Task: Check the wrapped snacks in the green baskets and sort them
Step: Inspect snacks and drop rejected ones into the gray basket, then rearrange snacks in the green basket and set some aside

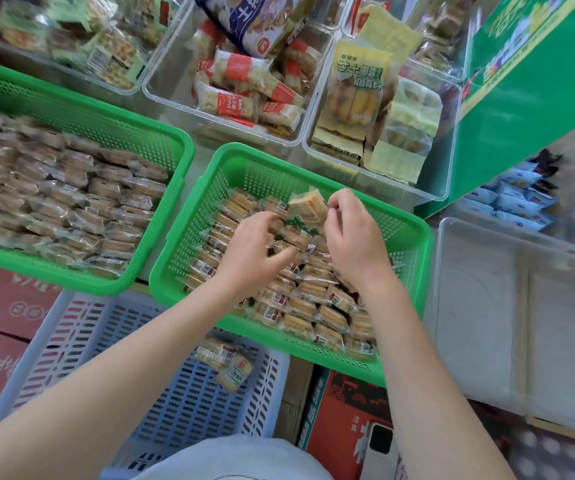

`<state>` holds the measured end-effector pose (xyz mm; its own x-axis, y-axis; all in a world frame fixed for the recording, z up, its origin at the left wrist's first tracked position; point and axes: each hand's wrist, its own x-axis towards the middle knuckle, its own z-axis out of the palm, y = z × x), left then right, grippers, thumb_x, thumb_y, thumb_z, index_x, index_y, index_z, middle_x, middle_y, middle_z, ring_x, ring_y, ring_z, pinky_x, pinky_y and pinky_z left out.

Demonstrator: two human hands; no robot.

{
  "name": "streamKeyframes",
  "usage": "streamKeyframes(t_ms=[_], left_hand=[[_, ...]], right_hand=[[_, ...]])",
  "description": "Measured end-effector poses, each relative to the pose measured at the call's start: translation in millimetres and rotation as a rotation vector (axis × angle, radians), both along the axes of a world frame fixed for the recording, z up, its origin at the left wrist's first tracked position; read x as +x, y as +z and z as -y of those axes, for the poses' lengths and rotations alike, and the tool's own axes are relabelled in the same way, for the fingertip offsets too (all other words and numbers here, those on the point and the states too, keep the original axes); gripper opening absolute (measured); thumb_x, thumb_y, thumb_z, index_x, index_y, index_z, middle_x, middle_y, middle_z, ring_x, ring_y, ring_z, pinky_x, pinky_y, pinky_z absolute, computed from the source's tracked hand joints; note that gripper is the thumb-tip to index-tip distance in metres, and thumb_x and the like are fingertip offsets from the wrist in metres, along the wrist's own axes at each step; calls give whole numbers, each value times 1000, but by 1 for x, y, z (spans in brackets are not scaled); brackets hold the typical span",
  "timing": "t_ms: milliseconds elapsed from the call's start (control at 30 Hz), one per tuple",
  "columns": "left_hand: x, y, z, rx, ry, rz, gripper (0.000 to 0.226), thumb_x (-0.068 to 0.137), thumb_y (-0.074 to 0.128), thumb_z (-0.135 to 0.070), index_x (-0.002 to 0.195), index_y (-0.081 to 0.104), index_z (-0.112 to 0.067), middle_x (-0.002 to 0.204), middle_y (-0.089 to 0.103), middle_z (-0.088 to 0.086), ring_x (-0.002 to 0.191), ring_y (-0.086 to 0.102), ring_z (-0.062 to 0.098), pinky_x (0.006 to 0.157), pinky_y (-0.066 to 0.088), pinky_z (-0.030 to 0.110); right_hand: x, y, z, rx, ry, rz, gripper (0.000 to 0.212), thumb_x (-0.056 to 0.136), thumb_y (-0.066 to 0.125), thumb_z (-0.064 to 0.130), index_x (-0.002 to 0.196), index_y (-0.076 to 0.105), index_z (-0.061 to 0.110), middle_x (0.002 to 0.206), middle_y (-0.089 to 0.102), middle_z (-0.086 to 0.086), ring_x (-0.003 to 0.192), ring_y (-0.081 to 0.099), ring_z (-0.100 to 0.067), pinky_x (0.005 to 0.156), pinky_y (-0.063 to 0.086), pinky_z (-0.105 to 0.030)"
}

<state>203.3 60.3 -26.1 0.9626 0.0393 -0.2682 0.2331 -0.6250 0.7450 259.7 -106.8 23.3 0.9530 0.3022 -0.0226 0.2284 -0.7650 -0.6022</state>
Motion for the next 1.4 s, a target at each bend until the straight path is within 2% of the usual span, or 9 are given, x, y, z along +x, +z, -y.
streamKeyframes(t_ms=[100,167,267,467,633,933,1100,1233,1400], left_hand=[[-17,39,-4,-298,43,37,84,74,74,-58,147,42,-30,141,53,-7,124,55,11,104,46,35],[-29,59,-7,-418,-55,-57,65,77,83,-45,134,55,-34,122,67,-9,102,69,9,88,59,37],[-53,74,-8,-635,1,-149,37,78,87,-23,108,69,-12,94,76,4,83,70,14,78,57,36],[-107,88,-11,-811,140,-165,34,73,86,-27,100,69,-15,92,77,0,86,71,16,76,54,30],[-142,96,-7,-936,186,-170,62,56,89,-29,110,64,-12,96,76,3,90,71,17,77,56,28],[-178,99,13,-1059,192,-196,69,50,101,-25,108,66,-14,100,72,10,89,69,22,78,57,32],[-196,94,26,-990,252,-233,55,73,84,-25,123,66,-10,109,73,11,92,70,22,70,59,30],[-205,87,19,-1028,343,-216,55,81,77,-19,132,62,-5,121,70,21,102,69,33,85,61,43],[-203,74,-5,-1014,340,-239,45,84,74,-19,127,64,-8,115,74,16,98,73,31,78,62,38]], right_hand=[[-30,32,6,94,81,-76,9,101,44,15,93,49,16,78,56,-3,65,53,-21,55,43,-38],[-53,48,5,172,97,-127,9,99,49,14,91,53,17,75,57,1,61,54,-13,52,44,-29],[-86,61,6,326,24,-182,9,97,59,13,90,62,19,76,60,9,65,56,-2,60,42,-13],[-134,68,19,575,-80,-321,9,88,76,13,93,72,20,85,74,0,80,71,-16,75,59,-28],[-163,76,24,634,0,-262,14,86,76,7,95,73,17,88,75,4,82,71,-11,75,56,-20],[-202,76,45,754,24,-206,15,85,75,0,96,74,11,89,75,4,85,72,-10,78,56,-19],[-212,70,50,903,-199,-345,11,89,70,-1,92,72,10,86,75,-8,82,73,-22,73,60,-29],[-218,65,42,934,-313,-459,11,95,65,7,105,67,12,98,71,-10,92,71,-23,75,61,-33],[-236,36,5,865,-309,-687,60,87,78,19,137,45,28,116,69,-10,102,72,-23,83,61,-44]])
